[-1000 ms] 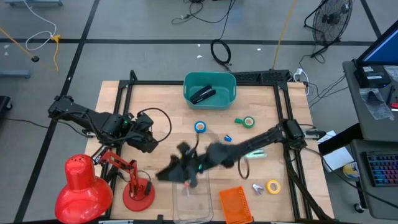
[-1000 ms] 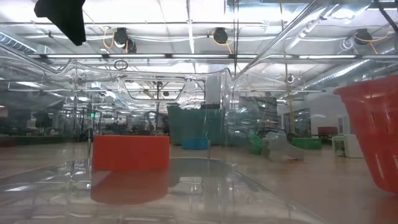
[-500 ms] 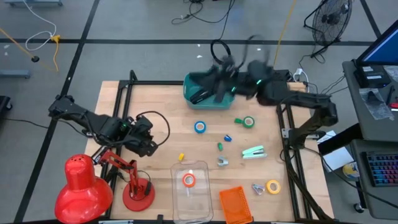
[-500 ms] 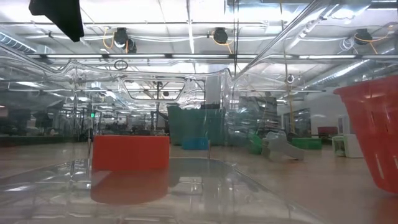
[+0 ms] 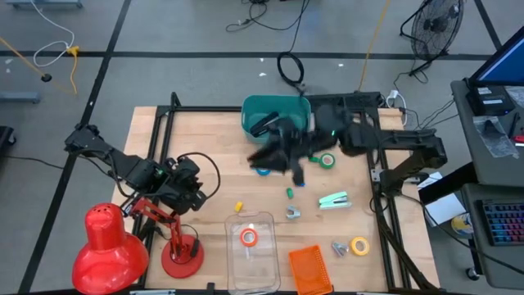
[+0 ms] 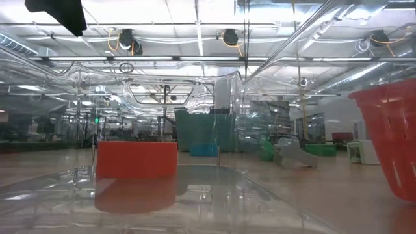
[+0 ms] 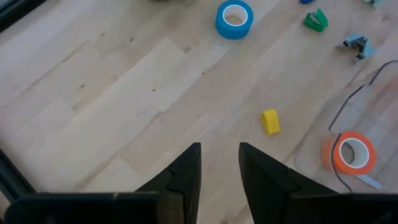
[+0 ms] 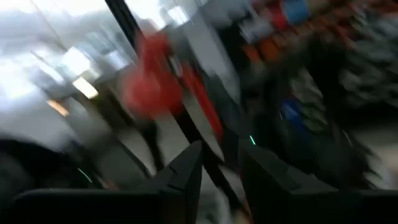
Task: Pick and place Stapler, Stapler remover, tape
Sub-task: Put the light green stapler into the green bin
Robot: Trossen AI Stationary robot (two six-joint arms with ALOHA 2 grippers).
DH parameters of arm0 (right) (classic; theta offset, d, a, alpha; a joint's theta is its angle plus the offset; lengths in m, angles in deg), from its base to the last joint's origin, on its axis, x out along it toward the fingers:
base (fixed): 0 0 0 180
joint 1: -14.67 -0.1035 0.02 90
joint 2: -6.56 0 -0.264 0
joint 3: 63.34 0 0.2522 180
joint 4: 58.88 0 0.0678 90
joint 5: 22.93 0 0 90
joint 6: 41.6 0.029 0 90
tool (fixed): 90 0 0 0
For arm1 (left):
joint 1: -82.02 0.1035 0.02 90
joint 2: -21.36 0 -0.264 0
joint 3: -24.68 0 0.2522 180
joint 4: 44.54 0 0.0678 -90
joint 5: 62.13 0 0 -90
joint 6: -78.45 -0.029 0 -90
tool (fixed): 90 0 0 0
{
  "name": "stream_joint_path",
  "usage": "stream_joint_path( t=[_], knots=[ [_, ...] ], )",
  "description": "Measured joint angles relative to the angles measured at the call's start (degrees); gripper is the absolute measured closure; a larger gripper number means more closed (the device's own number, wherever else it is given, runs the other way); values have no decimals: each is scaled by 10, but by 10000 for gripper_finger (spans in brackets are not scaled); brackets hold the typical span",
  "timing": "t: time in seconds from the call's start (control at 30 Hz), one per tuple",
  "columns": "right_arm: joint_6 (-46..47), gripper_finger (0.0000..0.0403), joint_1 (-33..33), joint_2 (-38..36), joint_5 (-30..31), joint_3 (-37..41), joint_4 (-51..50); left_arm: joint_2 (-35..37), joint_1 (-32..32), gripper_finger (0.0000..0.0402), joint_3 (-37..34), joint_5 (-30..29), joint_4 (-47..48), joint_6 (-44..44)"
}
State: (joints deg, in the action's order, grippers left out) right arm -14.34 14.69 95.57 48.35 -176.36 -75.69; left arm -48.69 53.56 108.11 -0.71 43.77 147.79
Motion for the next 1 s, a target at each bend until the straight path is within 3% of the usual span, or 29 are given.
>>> stream_joint_path(
  t=[0.13, 0.2, 0.27, 0.37, 0.47, 0.57, 0.73, 0.83, 1.0],
  knots=[
    [-92, 326, -30, -19, 225, -8, -275, 0, -2, 291, 0, -1, 2, -4],
    [-67, 331, -35, -18, 326, -8, -406, 0, -2, 291, 0, -5, 2, -4],
    [-6, 333, -41, -14, 402, -2, -476, 0, -2, 291, 0, -8, 2, -3],
    [99, 334, -43, -18, 438, 15, -474, 0, -2, 291, 0, -11, 2, -3],
    [188, 330, -59, -19, 389, 44, -447, 0, -2, 291, 0, -16, 1, -2],
    [217, 327, -89, -16, 336, 113, -383, 0, -2, 291, 0, -22, -4, -2],
    [283, 326, -127, -16, 335, 288, -210, -1, -20, 291, 0, -51, -16, -1],
    [290, 326, -132, -16, 335, 399, -27, -1, -25, 291, 0, -61, -17, 2],
    [319, 326, -132, -8, 363, 564, 385, -1, -25, 291, 0, -60, -17, 2]
  ],
)
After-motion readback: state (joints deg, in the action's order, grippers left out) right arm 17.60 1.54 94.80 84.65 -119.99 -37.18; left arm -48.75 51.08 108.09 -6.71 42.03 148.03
